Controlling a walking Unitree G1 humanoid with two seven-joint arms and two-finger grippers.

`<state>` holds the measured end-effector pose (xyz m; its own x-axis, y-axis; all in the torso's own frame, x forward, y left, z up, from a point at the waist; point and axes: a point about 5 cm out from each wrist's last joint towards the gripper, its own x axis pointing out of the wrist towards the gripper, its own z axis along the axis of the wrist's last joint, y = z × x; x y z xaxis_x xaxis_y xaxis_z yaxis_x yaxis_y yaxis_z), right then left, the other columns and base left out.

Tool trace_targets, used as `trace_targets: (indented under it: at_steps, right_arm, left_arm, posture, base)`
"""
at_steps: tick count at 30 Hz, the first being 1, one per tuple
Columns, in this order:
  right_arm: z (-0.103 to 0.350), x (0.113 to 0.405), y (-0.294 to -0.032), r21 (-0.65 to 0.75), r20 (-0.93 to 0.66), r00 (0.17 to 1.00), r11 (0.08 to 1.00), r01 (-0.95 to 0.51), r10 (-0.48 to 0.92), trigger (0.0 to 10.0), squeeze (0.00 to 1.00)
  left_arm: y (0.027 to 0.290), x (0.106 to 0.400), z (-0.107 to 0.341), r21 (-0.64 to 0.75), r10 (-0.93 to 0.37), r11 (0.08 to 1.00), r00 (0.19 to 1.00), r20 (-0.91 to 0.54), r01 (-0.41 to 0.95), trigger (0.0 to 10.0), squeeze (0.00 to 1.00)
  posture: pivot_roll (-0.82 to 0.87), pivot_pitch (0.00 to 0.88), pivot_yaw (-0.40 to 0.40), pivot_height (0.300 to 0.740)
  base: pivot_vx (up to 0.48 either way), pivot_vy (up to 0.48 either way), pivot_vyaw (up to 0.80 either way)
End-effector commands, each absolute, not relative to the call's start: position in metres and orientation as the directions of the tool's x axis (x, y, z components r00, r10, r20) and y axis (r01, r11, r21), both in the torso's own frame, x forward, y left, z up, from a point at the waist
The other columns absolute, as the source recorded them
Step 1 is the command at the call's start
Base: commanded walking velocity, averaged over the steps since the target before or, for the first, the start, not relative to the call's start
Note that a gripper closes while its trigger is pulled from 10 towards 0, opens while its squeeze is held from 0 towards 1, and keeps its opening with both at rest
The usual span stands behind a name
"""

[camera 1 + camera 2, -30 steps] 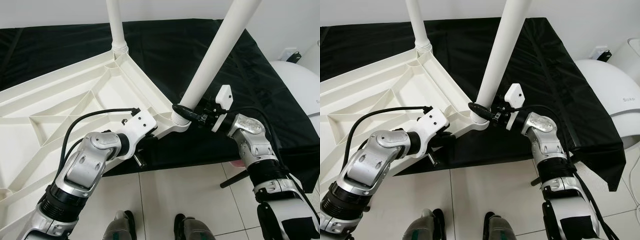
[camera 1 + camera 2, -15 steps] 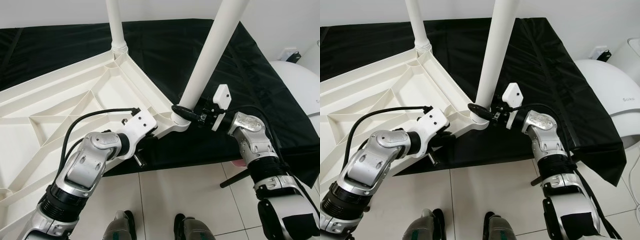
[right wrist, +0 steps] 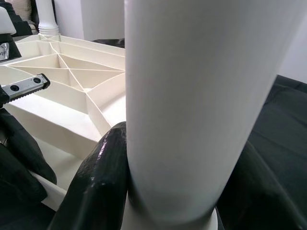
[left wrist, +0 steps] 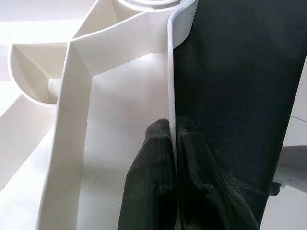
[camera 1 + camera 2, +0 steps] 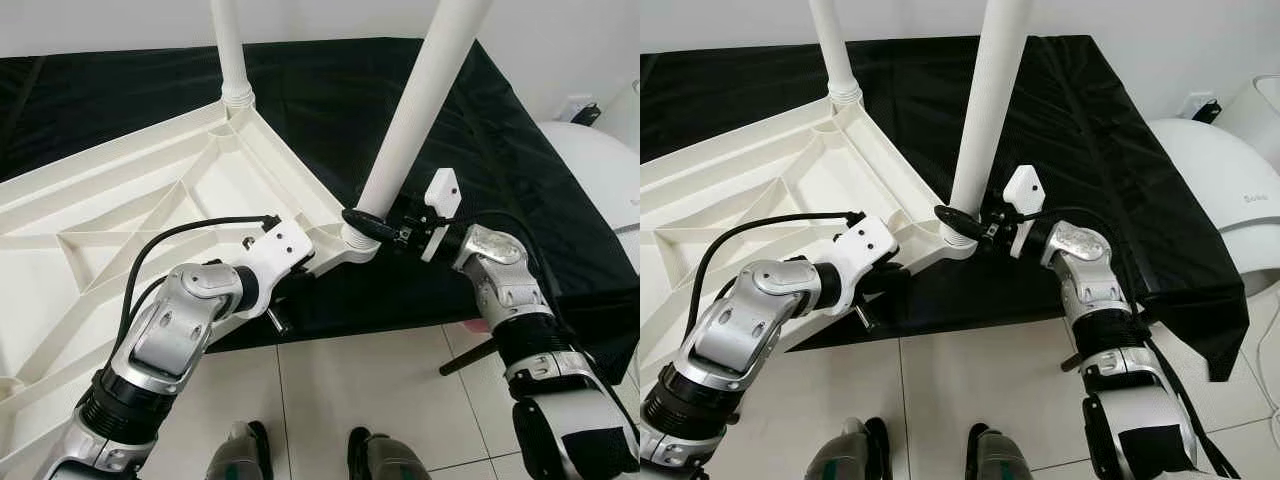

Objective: Building children table

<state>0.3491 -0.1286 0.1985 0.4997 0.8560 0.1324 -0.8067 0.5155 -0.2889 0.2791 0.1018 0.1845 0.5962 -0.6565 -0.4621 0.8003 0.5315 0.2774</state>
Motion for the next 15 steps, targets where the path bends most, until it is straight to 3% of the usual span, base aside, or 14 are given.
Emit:
trace_targets:
  at_steps: [1, 15]
  right_arm:
    - [0.182, 0.348, -0.128, -0.245, 0.077, 0.519, 0.520, -0.818, 0.852, 10.0, 0.00]
    - [0.171, 0.343, -0.126, -0.219, 0.061, 0.539, 0.538, -0.814, 0.840, 10.0, 0.00]
  left_arm:
    - [0.103, 0.280, 0.195, 0.331, -0.633, 0.564, 0.654, -0.415, 0.756, 10.0, 0.00]
    - [0.103, 0.280, 0.195, 0.328, -0.632, 0.570, 0.657, -0.412, 0.754, 10.0, 0.00]
  posture:
    - [-0.05, 0.197, -0.019, 0.740]
    - [-0.05, 0.204, -0.020, 0.740]
  base:
    - [0.000, 0.000, 0.00]
    - [0.000, 0.000, 0.00]
